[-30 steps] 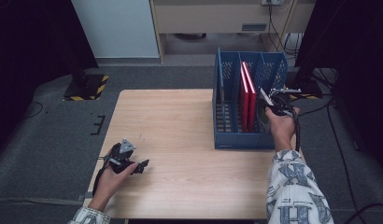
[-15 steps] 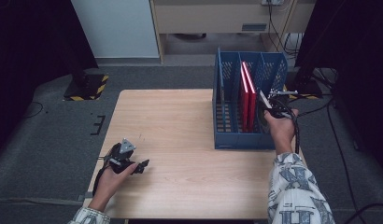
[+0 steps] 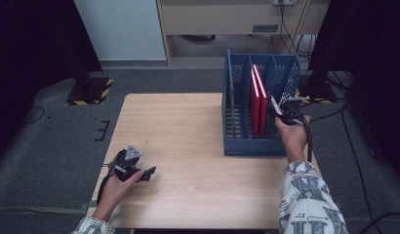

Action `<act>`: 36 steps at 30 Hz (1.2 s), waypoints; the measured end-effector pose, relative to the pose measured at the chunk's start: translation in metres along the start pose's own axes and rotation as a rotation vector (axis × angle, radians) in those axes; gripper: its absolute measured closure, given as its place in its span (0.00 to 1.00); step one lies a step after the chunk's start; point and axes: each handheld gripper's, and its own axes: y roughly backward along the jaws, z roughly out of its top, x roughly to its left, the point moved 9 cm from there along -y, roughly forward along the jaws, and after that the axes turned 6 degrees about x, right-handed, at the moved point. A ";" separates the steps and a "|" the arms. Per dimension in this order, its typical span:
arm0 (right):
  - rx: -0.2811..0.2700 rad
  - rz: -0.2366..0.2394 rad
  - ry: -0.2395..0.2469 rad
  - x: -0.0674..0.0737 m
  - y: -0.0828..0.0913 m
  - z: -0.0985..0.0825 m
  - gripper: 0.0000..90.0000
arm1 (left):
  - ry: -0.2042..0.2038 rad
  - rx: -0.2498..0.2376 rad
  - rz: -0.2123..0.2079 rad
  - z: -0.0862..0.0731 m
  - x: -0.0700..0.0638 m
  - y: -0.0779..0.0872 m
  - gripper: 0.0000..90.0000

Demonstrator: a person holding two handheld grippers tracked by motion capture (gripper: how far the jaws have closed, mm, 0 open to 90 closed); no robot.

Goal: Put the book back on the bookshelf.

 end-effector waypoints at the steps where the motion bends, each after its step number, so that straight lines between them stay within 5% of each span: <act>1: 0.000 -0.001 0.003 0.000 0.000 0.000 0.83 | -0.001 0.002 0.001 0.000 0.000 0.000 0.05; 20: -0.006 0.006 -0.009 -0.001 0.004 0.002 0.83 | 0.001 -0.003 0.001 0.001 -0.001 0.000 0.05; 36: -0.038 -0.092 -0.034 -0.015 0.000 0.009 0.85 | -0.005 -0.001 -0.003 0.001 -0.001 -0.001 0.05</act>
